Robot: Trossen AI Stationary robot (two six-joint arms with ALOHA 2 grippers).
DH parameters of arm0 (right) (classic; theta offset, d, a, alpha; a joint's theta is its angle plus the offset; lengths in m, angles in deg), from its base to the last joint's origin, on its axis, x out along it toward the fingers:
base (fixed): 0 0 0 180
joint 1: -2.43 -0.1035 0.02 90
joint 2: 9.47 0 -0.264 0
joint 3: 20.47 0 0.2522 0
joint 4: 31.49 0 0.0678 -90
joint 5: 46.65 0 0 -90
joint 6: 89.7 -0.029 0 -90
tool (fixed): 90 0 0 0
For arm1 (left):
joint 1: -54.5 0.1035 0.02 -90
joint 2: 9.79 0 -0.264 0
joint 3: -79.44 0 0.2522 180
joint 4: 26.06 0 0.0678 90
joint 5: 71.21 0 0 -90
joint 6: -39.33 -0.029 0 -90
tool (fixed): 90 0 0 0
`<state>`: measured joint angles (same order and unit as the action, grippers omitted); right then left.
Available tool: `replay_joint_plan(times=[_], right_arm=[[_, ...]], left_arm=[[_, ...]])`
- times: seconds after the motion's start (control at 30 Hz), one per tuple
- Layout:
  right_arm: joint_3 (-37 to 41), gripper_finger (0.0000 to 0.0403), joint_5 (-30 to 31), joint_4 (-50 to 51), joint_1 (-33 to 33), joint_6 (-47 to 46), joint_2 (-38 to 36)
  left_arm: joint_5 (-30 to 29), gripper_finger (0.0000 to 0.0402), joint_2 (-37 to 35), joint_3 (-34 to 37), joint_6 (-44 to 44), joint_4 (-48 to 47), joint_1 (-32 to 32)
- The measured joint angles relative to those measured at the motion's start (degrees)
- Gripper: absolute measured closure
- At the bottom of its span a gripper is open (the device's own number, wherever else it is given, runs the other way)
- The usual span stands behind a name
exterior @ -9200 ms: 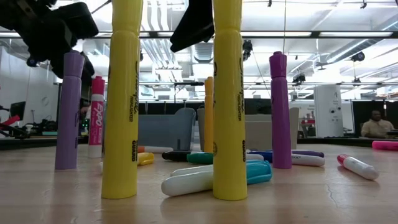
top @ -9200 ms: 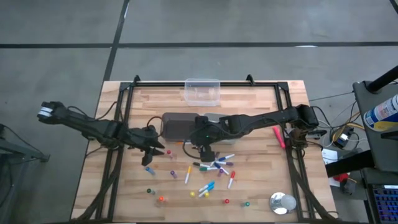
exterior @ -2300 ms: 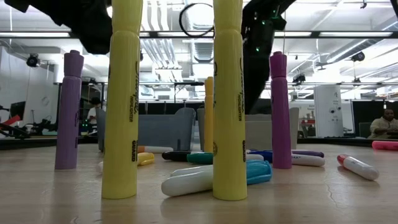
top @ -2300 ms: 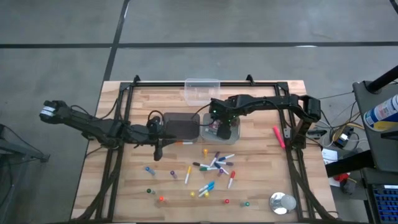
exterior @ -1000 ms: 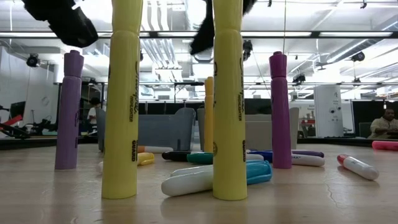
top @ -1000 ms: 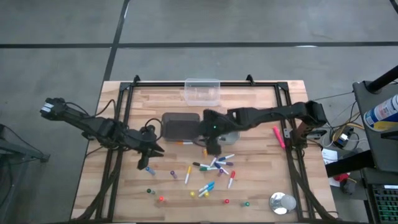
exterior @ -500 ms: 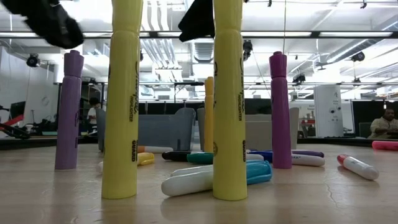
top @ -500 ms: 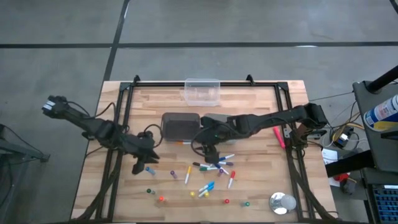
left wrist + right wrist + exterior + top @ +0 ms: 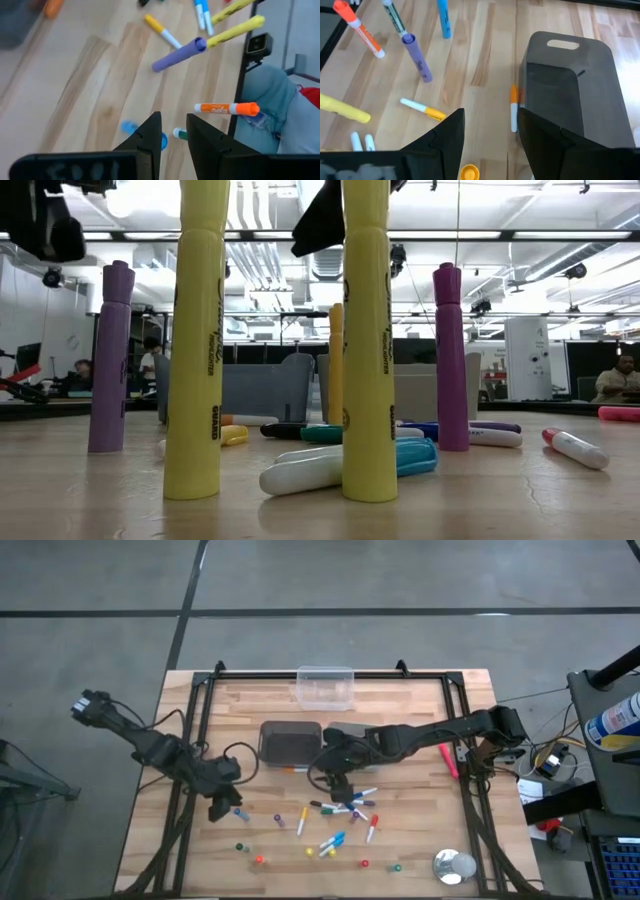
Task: Pick & Place Markers
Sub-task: Put the large blue highlighter pen into the black bin
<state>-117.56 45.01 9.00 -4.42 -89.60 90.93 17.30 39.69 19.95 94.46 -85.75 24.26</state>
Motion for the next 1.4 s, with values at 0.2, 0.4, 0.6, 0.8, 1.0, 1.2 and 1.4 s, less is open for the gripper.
replay_joint_plan(times=[0.2, 0.4, 0.6, 0.8, 1.0, 1.2, 1.4], right_arm=[[0.16, 0.0227, -0.01, -0.04, 0.00, 0.11, 0.00], [0.23, 0.0227, -0.01, -0.08, 0.00, 0.05, 0.00], [0.33, 0.0227, -0.04, -0.08, -0.02, -0.11, 0.00], [0.53, 0.0227, -0.04, -0.04, -0.02, -0.77, 0.00], [0.55, 0.0227, -0.06, -0.06, -0.02, -1.11, 0.00], [0.76, 0.0227, -0.06, -0.25, 0.00, 0.19, -0.02], [1.26, 0.0227, -0.06, -0.58, 0.00, 0.78, -0.02]], left_arm=[[0.05, 0.0319, 1.95, 0.02, 3.47, -1.13, -1.23], [-0.57, 0.0318, 3.21, 0.07, 3.68, -6.54, -1.12], [-1.10, 0.0318, 3.14, 0.11, 4.88, -10.37, -0.72], [-0.57, 0.0318, 3.14, 0.11, 6.53, -8.19, -0.68], [5.94, 0.0319, 3.30, 0.77, 3.23, -17.10, -1.00], [2.66, 0.0319, 3.38, 2.30, 7.81, -21.37, -0.88], [-3.83, 0.0319, 3.52, 4.68, 9.22, -18.28, -0.57]])
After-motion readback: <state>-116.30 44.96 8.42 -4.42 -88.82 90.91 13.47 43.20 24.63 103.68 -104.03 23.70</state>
